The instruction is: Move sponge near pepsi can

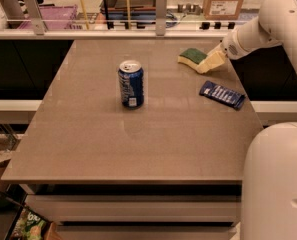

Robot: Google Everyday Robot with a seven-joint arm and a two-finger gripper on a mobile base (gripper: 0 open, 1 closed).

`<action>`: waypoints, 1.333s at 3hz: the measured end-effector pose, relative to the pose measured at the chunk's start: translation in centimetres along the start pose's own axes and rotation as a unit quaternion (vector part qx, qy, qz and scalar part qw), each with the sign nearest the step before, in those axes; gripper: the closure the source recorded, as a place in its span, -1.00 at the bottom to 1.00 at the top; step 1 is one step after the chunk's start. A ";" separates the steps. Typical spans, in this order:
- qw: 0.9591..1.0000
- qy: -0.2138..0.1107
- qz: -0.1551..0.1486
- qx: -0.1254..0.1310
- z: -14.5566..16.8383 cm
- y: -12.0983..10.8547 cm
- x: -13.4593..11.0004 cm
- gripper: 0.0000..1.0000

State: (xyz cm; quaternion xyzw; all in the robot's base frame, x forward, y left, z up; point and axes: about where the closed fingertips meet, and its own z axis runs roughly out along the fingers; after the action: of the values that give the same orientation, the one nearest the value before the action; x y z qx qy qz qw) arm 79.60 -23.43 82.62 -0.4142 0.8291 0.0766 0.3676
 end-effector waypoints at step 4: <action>0.997 0.006 -0.050 -0.057 -4.9 2.9 -1.6 1.00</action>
Offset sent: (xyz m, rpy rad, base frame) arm -0.0302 -0.0039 0.0426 -0.0026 0.0209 0.1507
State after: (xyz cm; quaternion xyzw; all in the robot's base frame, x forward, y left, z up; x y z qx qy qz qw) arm 75.39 -22.64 86.68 -0.4756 0.8040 0.1027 0.3418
